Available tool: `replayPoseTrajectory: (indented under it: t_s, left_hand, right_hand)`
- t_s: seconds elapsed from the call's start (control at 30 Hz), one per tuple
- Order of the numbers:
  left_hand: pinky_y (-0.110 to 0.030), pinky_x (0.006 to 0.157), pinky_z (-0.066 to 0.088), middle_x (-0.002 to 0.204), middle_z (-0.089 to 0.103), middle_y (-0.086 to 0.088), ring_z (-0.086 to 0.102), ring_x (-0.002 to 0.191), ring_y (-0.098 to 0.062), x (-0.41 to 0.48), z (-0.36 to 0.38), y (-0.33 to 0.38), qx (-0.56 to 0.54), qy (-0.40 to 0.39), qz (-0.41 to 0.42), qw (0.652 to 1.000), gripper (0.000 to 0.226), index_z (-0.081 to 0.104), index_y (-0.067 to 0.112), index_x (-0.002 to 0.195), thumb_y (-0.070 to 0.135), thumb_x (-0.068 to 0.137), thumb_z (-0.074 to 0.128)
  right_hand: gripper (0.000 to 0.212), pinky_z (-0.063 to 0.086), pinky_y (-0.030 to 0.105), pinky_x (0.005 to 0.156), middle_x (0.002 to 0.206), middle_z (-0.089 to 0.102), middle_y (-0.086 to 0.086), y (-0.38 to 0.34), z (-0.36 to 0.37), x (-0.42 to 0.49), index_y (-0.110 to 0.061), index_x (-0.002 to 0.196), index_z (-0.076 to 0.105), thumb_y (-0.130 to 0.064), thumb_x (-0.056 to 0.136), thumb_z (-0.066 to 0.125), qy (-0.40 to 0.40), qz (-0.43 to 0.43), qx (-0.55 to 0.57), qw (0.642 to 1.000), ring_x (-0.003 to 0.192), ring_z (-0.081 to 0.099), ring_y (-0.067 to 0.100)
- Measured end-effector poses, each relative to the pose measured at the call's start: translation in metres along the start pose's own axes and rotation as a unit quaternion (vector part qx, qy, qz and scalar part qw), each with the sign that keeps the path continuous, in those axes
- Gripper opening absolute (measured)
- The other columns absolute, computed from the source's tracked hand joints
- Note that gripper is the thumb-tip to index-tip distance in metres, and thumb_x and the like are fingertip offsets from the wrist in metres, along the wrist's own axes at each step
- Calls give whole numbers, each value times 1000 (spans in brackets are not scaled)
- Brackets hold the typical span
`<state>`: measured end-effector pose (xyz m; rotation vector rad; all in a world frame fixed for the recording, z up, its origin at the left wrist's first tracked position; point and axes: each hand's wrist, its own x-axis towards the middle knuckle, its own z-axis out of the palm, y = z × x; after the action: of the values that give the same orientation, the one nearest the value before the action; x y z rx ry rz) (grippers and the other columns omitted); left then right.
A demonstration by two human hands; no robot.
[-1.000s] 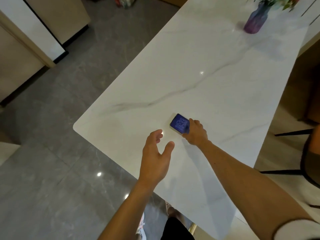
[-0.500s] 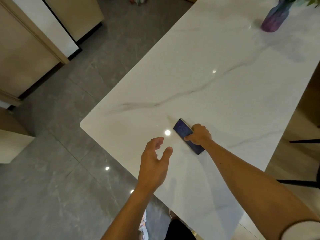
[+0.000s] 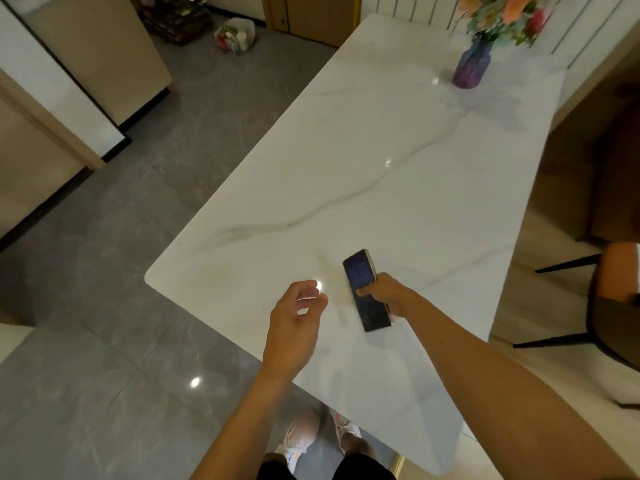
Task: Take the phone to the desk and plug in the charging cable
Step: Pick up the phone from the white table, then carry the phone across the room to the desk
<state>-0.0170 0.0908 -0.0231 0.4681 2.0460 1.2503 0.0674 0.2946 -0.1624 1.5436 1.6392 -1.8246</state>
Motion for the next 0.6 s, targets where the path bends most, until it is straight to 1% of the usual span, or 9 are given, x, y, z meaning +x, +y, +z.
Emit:
replayPoseTrajectory:
  t_s: [0.07,0.1,0.13,0.2,0.27,0.37,0.43,0.53,0.6]
  left_hand:
    - [-7,72,43,110,63,19,59,104,1,-2,-2,2,-11,-27,8,1000,20,63,27,115,29,95,59]
    - [-10,75,43,110,63,18,59,105,-1,-3,-3,3,-17,-41,10,999,19,63,27,114,29,95,59]
    - [-13,78,44,110,64,18,60,105,-1,-3,-3,4,-22,-55,14,998,18,63,29,112,30,95,59]
    - [-15,79,44,111,64,18,59,105,-1,-6,-5,7,-23,-81,29,996,16,63,34,110,33,95,59]
    - [-16,80,45,112,63,20,60,106,-2,-8,-5,9,-18,-104,47,993,15,62,39,110,37,95,58]
    - [-23,88,49,117,64,13,62,109,-9,-17,1,9,-8,-142,72,987,20,62,35,114,38,95,58]
    - [-27,91,50,119,64,10,63,110,-12,-28,9,10,3,-178,90,980,23,62,32,116,38,95,58]
    - [-30,95,51,122,63,8,62,111,-15,-46,30,11,35,-228,111,967,24,61,32,118,40,95,57]
    - [-32,96,51,123,62,8,62,112,-16,-58,45,12,49,-256,122,958,25,60,32,118,41,95,56]
  right_hand:
    - [38,60,48,86,111,70,27,7,-2,-26,8,127,56,0,91,64,-35,5,102,994,91,71,36]
    - [36,61,46,81,107,71,26,11,-3,-38,7,127,56,0,93,62,-42,9,134,990,87,71,34]
    - [35,60,44,80,105,70,26,16,-4,-50,6,127,56,-3,94,61,-40,12,160,986,85,70,33]
    - [33,59,44,80,98,71,21,26,-5,-72,4,122,58,-12,93,61,-24,22,208,978,83,70,31]
    - [29,60,44,75,86,70,17,38,-5,-94,0,112,60,-20,91,63,-2,28,266,964,73,67,28]
    - [28,60,40,66,75,67,14,60,-3,-125,-4,103,61,-28,89,62,39,19,359,932,63,63,25]
    - [32,58,35,62,76,69,14,77,-2,-144,-5,102,63,-34,88,62,73,1,410,909,62,65,24]
    - [40,54,37,68,86,70,14,105,0,-175,-8,107,61,-42,88,61,113,-25,473,873,71,67,25]
    - [47,53,38,71,86,70,14,124,1,-196,-8,108,61,-50,88,60,132,-34,510,849,73,67,25]
